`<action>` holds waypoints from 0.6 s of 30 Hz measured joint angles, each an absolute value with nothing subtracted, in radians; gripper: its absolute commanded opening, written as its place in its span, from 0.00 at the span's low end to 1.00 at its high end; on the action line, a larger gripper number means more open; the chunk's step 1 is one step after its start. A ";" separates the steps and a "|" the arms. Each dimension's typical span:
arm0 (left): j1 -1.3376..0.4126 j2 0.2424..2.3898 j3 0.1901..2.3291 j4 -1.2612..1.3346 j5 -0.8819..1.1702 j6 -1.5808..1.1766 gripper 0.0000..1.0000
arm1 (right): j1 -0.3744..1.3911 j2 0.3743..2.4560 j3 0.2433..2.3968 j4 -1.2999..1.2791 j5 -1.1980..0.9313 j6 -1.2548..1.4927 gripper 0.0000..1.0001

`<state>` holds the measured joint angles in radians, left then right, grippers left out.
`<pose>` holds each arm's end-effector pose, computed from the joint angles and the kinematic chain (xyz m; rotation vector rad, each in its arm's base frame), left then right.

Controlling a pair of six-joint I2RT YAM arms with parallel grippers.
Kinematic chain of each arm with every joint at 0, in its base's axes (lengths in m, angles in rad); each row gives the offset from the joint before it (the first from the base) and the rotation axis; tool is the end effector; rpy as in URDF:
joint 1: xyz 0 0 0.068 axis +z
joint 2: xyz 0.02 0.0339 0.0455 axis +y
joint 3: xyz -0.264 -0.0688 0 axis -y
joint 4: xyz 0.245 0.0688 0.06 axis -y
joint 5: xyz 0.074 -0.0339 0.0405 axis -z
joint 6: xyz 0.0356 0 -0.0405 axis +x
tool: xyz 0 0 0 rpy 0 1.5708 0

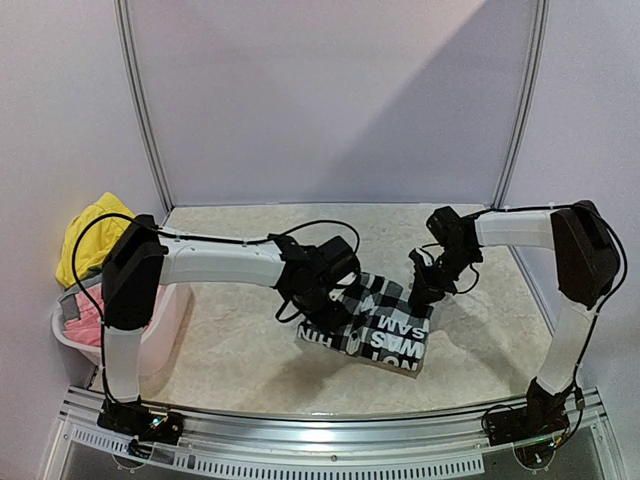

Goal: Fold and stack the mixed laundry pile
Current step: Adjust the square-folded shirt at the center of the board.

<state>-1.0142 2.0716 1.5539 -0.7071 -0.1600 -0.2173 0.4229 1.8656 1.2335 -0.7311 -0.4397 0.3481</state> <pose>0.2301 -0.3590 0.1733 1.0376 2.5647 -0.0981 0.3145 0.1582 0.1658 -0.1835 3.0214 0.7451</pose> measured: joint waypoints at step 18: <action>-1.009 1.872 1.436 -0.686 -0.140 -0.414 0.65 | 0.414 2.099 1.710 -0.870 -0.486 0.220 0.13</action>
<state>-1.0088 1.8721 1.4361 -0.6861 -0.1402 -0.4141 0.4145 2.0987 1.7096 -0.8700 -0.4858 0.2199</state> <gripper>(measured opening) 0.647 0.108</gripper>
